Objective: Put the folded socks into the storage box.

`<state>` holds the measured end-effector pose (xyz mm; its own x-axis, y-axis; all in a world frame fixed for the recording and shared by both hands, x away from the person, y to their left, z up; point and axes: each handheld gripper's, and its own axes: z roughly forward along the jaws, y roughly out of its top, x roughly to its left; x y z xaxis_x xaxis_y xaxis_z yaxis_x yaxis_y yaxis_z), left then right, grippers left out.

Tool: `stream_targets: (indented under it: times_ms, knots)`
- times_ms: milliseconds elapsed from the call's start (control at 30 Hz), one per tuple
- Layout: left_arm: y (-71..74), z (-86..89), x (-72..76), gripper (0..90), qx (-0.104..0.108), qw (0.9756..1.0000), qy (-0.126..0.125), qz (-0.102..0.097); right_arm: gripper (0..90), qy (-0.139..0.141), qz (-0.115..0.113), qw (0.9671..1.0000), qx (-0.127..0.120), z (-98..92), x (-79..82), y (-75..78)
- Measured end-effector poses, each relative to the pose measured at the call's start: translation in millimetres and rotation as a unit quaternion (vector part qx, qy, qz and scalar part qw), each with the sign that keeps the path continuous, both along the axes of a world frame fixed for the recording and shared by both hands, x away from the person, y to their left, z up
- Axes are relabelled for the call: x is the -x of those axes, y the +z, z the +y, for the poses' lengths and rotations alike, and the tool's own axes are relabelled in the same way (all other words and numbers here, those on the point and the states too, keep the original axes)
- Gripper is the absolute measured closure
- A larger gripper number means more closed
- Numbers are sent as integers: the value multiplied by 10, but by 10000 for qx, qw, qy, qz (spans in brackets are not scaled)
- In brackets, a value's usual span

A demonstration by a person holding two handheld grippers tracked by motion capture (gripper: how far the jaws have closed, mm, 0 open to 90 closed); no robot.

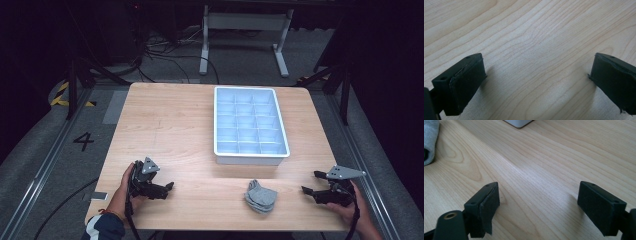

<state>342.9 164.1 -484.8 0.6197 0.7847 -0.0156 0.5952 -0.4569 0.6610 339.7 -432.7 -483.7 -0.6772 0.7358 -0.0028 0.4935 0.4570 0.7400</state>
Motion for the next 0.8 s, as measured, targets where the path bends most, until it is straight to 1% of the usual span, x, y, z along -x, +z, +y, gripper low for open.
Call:
stream_targets:
  times_ms: [200,233,300,400,633,733,800]
  knots:
    - [-1,16,26,4,14,10000,51,5,180,8,1,10000,2,-1,-6,0]
    - [2,32,21,4,-39,10000,-17,-56,178,3,2,10000,1,1,-6,0]
    - [-1,41,26,4,-9,10000,-26,-37,177,0,-1,10000,2,3,-5,-1]
    - [1,44,24,3,-31,10000,-46,-46,166,-11,12,10000,7,2,-8,0]
    - [-1,40,30,4,0,10000,-16,-22,160,-76,20,10000,49,19,-11,4]
    - [-1,40,29,3,3,10000,-18,-17,162,-48,60,9999,65,18,-17,10]
    - [-1,40,30,3,4,10000,-14,-16,162,22,97,9999,101,12,-22,20]
